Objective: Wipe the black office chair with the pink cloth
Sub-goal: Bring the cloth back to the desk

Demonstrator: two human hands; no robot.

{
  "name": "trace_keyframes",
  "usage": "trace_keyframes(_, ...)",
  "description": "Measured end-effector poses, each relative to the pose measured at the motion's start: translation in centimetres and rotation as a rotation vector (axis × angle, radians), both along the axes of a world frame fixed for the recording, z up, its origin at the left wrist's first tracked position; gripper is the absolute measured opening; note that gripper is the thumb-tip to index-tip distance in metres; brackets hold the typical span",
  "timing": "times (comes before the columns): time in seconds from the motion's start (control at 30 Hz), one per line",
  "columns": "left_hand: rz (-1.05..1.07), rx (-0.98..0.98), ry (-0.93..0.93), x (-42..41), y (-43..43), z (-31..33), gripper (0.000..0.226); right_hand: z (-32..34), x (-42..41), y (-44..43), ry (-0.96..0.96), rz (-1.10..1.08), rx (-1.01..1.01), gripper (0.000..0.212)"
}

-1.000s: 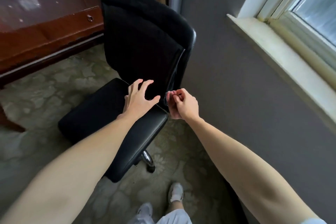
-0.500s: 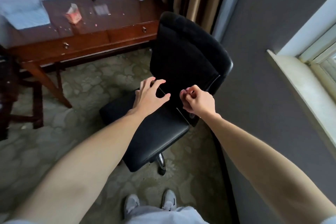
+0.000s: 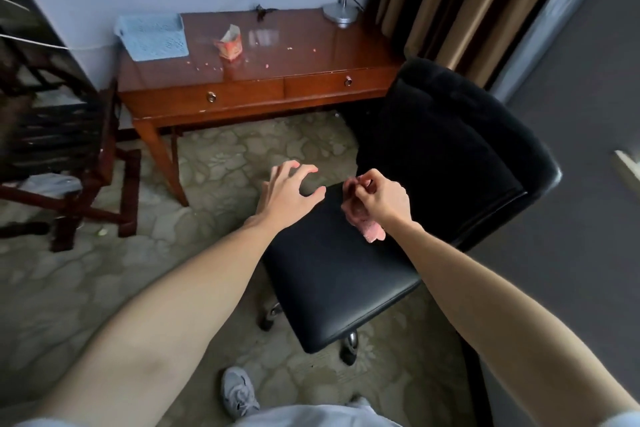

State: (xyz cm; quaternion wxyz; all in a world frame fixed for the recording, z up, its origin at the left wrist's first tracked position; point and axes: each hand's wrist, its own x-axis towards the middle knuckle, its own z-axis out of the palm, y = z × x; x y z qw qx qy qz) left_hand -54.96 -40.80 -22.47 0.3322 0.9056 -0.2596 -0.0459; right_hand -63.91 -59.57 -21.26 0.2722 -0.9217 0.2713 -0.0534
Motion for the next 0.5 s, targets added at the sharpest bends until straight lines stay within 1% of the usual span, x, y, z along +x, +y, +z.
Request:
trace_keyframes(0.17, 0.004, 0.001, 0.005, 6.3, 5.9, 0.5, 0.044, -0.1, 6.8, 6.2, -0.016, 0.000, 0.022, 0.023)
trace_keyframes(0.27, 0.017, 0.020, 0.008, 9.3, 8.9, 1.1, 0.049, 0.0, 10.1, 9.1, -0.014, 0.015, 0.040, 0.021)
trace_keyframes(0.5, 0.085, -0.006, -0.007, 16.5, 13.8, 1.1, 0.044, 0.5, 17.6, 13.5, -0.041, 0.055, 0.031, 0.023)
